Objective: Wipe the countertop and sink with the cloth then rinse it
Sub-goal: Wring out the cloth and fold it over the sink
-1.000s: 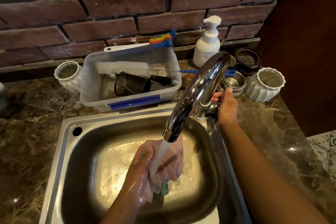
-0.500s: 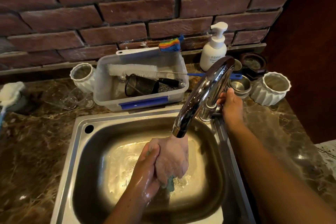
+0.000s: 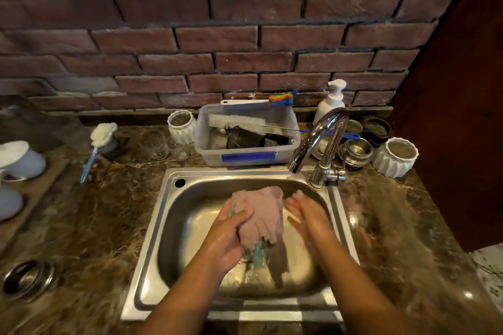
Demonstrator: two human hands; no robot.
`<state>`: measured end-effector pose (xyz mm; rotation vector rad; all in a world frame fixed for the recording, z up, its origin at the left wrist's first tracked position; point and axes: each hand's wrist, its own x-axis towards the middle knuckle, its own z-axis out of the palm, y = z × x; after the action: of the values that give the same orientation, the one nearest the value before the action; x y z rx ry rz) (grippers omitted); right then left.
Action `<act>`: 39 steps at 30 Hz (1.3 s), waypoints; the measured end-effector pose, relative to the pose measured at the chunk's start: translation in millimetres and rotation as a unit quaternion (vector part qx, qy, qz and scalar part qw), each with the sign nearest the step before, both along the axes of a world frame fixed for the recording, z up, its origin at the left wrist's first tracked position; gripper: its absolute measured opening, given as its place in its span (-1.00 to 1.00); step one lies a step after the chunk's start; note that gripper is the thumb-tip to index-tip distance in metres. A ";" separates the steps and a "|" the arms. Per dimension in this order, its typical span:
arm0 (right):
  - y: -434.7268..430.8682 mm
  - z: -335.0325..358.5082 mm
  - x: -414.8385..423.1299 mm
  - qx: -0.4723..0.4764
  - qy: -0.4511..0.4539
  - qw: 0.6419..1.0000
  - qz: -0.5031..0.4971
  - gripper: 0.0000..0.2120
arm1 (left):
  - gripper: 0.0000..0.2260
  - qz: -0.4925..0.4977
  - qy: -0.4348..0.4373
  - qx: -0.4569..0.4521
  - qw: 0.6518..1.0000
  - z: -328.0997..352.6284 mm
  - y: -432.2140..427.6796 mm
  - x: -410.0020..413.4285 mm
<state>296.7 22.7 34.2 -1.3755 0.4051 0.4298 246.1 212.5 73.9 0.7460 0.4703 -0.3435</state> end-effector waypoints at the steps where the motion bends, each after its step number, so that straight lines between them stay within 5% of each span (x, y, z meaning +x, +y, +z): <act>1: 9.0 4.3 -9.2 0.115 0.036 0.992 0.021 -0.45 | -0.52 -0.008 -0.004 0.003 1.000 6.2 0.8 -2.6; 4: 28.7 27.2 -30.1 0.328 0.101 0.937 0.061 -0.23 | -0.50 -0.032 -0.028 0.027 0.999 19.7 4.3 -10.2; 8: 41.3 58.4 -47.9 0.388 0.089 0.909 0.120 -0.16 | -0.41 -0.063 -0.051 0.057 0.995 37.0 19.2 -16.8; 12: 47.5 74.6 -53.7 0.288 0.050 0.947 0.130 -0.20 | -0.48 -0.096 -0.078 0.100 0.987 47.4 42.6 -20.5; 16: 48.6 87.6 -48.4 0.135 0.030 0.980 0.144 -0.55 | -0.58 -0.131 -0.084 0.166 0.974 56.5 65.1 -21.3; 24: 62.1 106.8 -38.8 0.031 -0.037 0.984 0.170 -0.71 | -0.70 -0.121 -0.097 0.257 0.954 61.3 88.6 -11.3; 28: 69.3 102.9 -37.6 0.077 -0.031 0.981 0.174 -0.67 | -0.73 -0.114 -0.090 0.271 0.952 57.2 93.9 -8.0; 32: 66.5 92.3 -35.0 0.180 -0.011 0.970 0.160 -0.62 | -0.70 -0.058 -0.061 0.187 0.979 47.6 98.8 -2.2; 39: 63.1 87.2 -22.1 0.210 0.009 0.968 0.134 -0.60 | -0.58 -0.093 -0.046 0.120 0.987 40.9 108.3 5.6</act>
<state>274.6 85.9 121.3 -1.0129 0.1282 0.7071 251.7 320.8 114.8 1.0399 0.3593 -0.4285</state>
